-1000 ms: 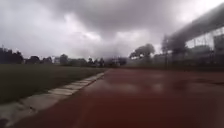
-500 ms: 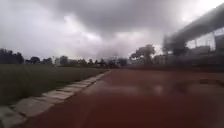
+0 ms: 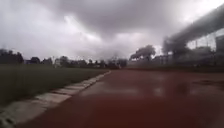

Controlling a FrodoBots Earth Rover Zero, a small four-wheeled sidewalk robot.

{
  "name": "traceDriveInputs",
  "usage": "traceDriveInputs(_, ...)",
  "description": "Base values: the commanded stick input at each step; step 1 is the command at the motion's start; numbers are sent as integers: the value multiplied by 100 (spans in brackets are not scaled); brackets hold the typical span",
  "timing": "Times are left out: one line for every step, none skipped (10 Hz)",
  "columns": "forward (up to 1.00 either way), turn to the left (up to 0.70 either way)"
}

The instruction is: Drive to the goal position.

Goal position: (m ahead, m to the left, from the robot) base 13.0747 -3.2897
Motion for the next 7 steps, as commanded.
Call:
traceDriveInputs(50, 0)
traceDriveInputs(50, 0)
traceDriveInputs(50, 0)
traceDriveInputs(50, 0)
traceDriveInputs(50, 0)
traceDriveInputs(50, 0)
traceDriveInputs(50, -14)
